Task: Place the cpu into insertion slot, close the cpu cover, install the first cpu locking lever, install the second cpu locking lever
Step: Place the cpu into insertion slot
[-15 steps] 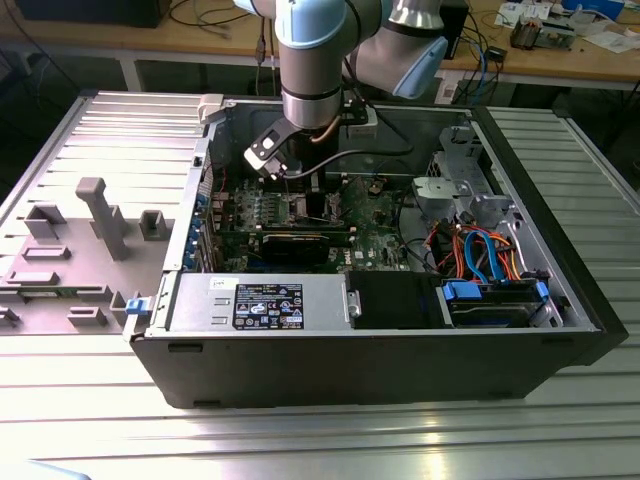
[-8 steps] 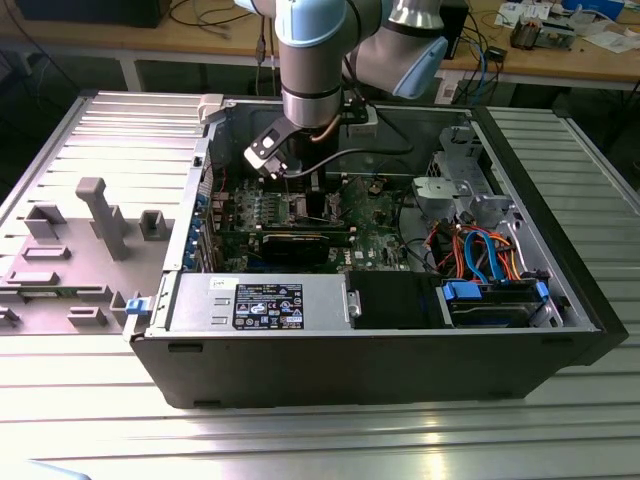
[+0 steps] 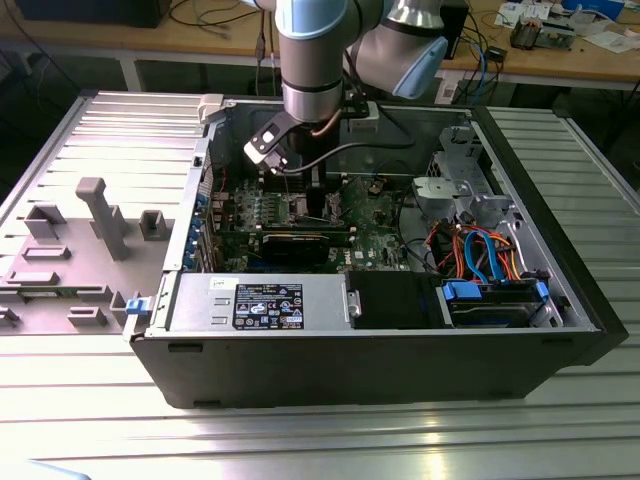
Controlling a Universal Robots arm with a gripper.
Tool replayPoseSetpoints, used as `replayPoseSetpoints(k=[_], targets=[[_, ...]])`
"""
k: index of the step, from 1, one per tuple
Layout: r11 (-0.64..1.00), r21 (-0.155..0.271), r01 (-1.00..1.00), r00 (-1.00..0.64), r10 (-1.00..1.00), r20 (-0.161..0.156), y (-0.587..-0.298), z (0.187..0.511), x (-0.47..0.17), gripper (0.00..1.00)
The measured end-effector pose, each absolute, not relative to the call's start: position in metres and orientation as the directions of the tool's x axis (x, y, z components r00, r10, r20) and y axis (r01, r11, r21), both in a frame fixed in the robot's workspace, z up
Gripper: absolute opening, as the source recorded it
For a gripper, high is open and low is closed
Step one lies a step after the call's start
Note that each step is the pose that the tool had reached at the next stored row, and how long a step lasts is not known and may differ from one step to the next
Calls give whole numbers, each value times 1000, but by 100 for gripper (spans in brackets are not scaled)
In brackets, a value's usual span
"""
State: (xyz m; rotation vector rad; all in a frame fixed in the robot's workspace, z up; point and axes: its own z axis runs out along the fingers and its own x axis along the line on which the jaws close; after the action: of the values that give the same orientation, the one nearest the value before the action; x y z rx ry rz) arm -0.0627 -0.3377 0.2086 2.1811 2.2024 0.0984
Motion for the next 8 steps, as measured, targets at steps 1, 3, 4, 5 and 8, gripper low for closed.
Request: replayPoseSetpoints(k=[1, 3, 4, 5, 8], targets=[[9, 73, 997, -10, 1000, 16, -338, 209, -63, 62], [9, 73, 997, -10, 1000, 16, -338, 210, -63, 62], [9, 72, 997, -10, 1000, 16, -338, 211, -62, 62], [9, 72, 997, -10, 1000, 16, -338, 212, -62, 62], [9, 70, 997, -10, 1000, 16, -338, 214, -62, 54]])
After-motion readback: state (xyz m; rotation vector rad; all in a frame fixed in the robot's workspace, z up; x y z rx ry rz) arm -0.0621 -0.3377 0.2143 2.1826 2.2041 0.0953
